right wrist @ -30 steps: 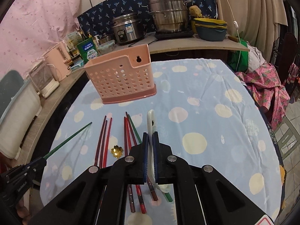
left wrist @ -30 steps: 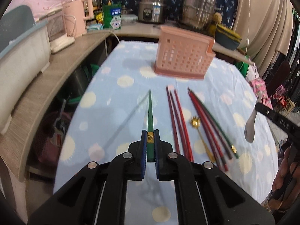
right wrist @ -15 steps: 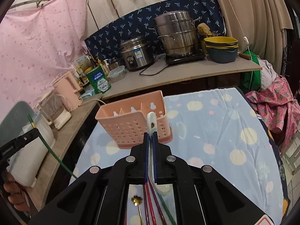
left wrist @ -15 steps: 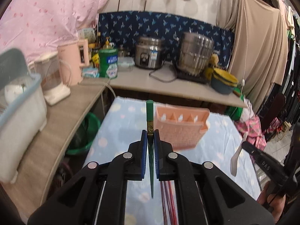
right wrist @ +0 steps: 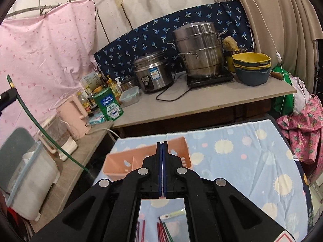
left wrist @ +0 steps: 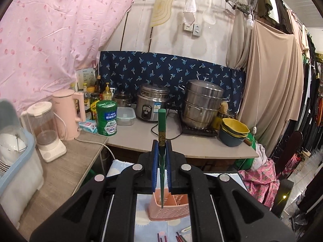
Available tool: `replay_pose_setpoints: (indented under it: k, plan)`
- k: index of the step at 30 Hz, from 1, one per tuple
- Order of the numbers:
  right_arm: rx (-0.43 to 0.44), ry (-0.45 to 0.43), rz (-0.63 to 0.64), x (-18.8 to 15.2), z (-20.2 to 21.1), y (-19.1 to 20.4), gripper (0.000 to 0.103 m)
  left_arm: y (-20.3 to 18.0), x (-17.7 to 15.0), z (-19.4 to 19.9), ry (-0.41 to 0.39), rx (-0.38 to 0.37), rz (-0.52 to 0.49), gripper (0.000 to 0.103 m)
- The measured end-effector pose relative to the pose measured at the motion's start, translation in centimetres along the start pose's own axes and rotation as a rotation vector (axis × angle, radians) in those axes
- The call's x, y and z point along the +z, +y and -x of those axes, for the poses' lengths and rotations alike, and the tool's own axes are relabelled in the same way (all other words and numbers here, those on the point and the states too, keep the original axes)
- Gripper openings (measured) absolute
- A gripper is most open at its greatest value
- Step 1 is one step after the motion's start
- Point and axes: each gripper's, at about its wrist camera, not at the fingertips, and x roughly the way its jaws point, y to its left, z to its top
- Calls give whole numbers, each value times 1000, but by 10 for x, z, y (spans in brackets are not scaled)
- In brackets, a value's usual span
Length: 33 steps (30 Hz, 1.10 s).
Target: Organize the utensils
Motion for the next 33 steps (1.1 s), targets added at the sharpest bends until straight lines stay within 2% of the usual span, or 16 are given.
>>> replay_pose_setpoints:
  k: [2,4,6,8,9,10,14,19,23,30,33]
  plan:
    - [-30,34,8,-20,0,-6,3,5,-11,0,21,-4,8,7]
    - [-42,93,-4,-43,-6,-13,10,10,-27,0,59,-9,22,7]
    - [-53,142,-15,-64,-12,-19,10,14,-43,-1,94,-5,21,7]
    - [-61,175,-17,-83,-19,-21,22,16,-60,-1,122,18,1,7]
    - [-64,186,-20,-92,-22,-21,36,18,-68,-1,135,27,-5,7]
    - [-64,196,-24,-100,-26,-21,43,20,-76,-2,150,32,-9,7]
    - [-26,269,-92,-128,-46,-23,45,30,-102,-7,211,44,5,7]
    - [15,330,-224,-144,-69,-35,45,46,-125,-16,267,56,37,7]
    - [11,336,-263,-145,-82,-33,45,52,-134,-22,291,58,52,7]
    - [55,375,-403,-150,-107,-43,44,53,-141,-28,302,48,46,7]
    - [62,386,-458,-153,-116,-48,41,53,-141,-30,303,43,42,7]
